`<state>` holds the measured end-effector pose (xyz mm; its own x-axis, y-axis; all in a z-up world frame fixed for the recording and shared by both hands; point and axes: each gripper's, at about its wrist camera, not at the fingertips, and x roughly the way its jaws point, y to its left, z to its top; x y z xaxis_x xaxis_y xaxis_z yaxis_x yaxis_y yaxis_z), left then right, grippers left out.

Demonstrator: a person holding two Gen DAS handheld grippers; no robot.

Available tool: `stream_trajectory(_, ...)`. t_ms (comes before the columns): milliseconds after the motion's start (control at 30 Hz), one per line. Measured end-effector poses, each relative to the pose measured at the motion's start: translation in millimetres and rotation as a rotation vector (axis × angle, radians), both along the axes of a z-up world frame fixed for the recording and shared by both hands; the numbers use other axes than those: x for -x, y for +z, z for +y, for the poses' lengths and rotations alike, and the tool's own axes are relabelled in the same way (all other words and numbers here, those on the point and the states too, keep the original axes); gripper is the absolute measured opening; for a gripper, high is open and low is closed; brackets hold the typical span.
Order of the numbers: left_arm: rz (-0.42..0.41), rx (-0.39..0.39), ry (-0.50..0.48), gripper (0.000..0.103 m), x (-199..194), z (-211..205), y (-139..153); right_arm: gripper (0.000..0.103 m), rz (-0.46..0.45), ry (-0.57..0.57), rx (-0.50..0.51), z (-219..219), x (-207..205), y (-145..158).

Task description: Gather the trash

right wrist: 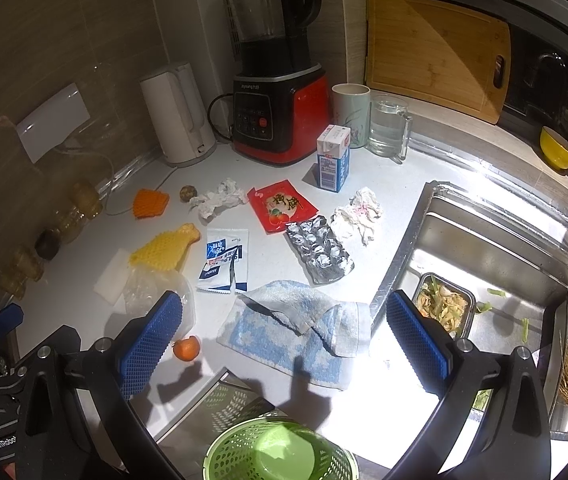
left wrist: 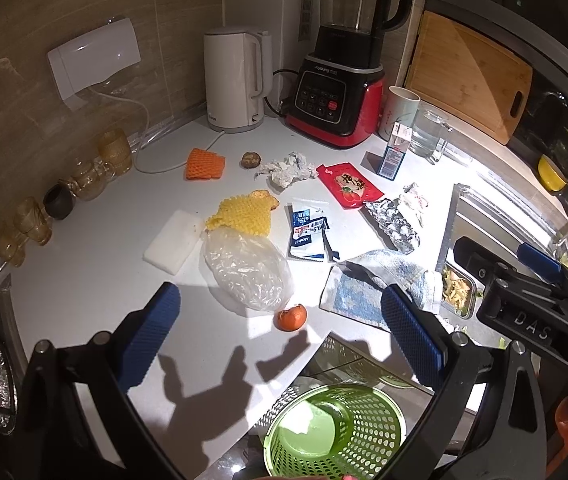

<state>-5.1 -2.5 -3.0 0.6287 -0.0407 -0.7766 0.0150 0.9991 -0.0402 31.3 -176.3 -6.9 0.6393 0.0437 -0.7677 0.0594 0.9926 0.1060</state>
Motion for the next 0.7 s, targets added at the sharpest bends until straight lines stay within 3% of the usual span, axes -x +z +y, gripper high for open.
stream_trajectory(700, -0.001, 0.0, 0.0, 0.096, 0.8, -0.2, 0.1, 0.101, 0.001, -0.001, 0.002, -0.4, 1.7, 2.3)
